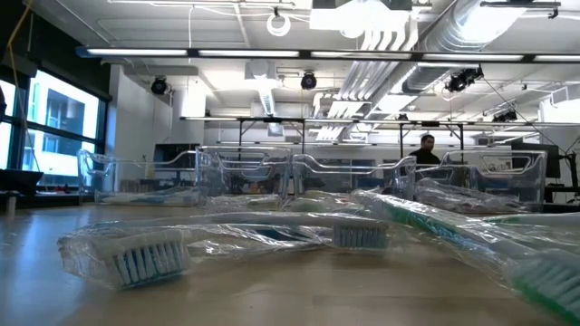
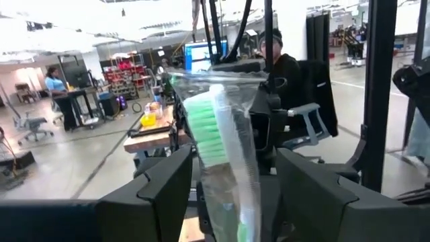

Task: Pick & Place Toothbrushes
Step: Put the green toothbrush into the middle left transparent bin

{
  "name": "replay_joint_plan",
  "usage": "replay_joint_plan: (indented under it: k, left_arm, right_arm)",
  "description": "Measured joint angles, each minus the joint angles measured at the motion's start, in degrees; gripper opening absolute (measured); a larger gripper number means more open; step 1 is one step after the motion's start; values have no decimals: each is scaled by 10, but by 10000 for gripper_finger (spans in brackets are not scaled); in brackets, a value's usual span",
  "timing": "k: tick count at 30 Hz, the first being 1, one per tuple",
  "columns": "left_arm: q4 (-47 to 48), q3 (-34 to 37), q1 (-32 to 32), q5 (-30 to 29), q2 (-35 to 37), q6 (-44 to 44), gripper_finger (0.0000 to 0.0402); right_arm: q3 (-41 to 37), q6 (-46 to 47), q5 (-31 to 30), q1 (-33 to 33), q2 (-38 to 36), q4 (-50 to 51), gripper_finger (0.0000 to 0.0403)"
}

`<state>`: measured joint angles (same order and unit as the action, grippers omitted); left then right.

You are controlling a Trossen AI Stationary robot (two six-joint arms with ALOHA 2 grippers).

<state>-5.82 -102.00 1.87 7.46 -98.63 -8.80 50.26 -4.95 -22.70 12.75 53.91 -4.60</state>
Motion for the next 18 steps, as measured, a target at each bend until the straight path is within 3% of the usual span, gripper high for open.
replay_joint_plan:
  k: [5, 18]
  left_arm:
    - [13, 0, 0, 0, 0, 16, 195]
    - [25, 0, 0, 0, 0, 16, 69]
  right_arm:
    - [0, 0, -8, 0, 0, 0, 19]
    - [0, 0, -20, 0, 0, 1, 19]
